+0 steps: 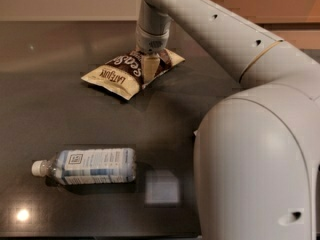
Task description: Move brown chip bag near green jalapeno chip bag
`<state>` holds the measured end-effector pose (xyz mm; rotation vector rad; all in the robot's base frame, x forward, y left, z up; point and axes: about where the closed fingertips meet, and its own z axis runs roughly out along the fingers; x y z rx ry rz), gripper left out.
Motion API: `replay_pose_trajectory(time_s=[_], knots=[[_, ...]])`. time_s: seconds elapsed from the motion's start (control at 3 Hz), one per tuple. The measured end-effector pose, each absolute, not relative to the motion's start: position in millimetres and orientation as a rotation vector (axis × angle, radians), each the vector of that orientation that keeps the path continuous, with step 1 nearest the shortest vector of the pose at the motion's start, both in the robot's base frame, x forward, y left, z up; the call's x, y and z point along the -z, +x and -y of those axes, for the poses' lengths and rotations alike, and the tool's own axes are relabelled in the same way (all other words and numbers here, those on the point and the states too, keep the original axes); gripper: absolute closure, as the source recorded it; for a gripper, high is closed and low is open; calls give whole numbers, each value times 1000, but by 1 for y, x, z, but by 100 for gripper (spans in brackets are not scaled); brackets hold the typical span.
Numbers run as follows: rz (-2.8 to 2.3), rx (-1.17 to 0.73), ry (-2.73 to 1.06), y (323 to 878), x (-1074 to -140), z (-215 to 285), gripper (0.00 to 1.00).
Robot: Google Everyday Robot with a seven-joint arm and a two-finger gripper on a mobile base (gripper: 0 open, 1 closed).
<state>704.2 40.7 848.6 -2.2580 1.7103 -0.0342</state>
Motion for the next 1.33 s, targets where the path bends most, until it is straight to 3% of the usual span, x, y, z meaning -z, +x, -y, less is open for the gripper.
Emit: replay_pose_trajectory(time_s=[0.67,1.0,1.33], knots=[[-1718,52,-2271,682,-877,-25,87],[-1788,106,-2265,660,-894,5,100],[-1902,189,-2235,636,-908,45,100]])
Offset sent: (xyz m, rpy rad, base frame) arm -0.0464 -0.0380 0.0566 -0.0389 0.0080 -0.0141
